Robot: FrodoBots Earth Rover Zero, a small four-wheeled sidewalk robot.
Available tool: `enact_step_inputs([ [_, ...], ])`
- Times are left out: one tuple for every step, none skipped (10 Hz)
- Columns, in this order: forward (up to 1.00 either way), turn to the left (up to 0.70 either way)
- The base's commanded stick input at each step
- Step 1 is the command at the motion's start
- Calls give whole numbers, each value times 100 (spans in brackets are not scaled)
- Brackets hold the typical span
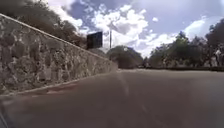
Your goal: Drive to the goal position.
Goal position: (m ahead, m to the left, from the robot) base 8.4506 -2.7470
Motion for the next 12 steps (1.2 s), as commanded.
enact_step_inputs([
  [70,0],
  [70,0],
  [70,0],
  [70,0],
  [70,0],
  [70,0],
  [70,0],
  [70,0],
  [70,0],
  [70,0],
  [70,0],
  [70,0],
])
